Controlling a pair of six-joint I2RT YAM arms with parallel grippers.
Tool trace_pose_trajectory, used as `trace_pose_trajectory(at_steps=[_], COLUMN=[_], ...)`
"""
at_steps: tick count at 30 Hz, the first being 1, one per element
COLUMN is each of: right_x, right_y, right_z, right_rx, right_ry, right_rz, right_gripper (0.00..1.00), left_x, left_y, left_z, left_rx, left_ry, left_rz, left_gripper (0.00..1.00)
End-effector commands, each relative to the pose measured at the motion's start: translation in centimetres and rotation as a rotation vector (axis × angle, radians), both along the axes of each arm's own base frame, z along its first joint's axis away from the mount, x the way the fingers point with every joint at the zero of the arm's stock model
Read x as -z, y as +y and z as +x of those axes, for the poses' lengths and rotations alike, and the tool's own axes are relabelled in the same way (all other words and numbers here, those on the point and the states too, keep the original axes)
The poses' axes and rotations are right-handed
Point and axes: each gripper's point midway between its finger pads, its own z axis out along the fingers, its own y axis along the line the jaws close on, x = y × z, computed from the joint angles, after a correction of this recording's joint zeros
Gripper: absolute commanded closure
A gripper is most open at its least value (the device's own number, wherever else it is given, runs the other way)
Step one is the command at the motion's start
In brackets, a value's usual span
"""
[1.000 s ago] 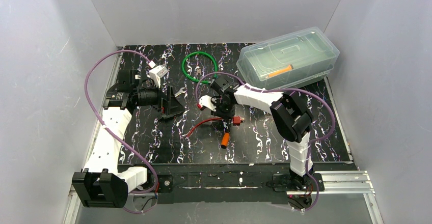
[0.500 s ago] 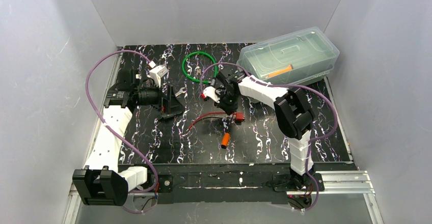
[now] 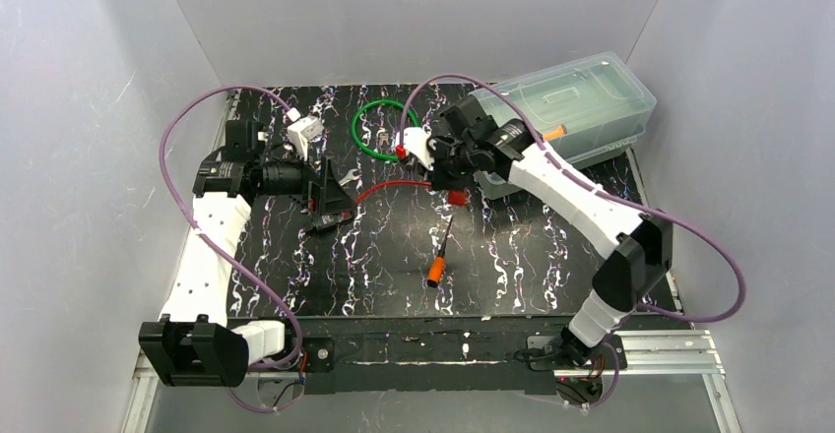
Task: Lock with the key
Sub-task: Pick up the lock from the center of the board.
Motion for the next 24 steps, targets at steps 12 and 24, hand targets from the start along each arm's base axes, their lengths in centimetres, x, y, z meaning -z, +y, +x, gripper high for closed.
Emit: trace_pose_trajectory(at_steps=[12, 24], right_x=[-7.0, -7.3], right_y=[3.0, 2.5], right_z=[-7.2, -8.7], right_rx=[-0.167, -0.182], right_ry=[-0.075, -0.117], right_rz=[0.184, 0.202], right_gripper=[0.99, 0.99], left_x=[-1.0, -0.3], left_y=[-5.0, -7.8], left_z=[-5.3, -5.7], left_rx=[0.292, 0.379], left_ry=[0.145, 0.217], left_rz=[-0.065, -0.119], left_gripper=[0.17, 0.78])
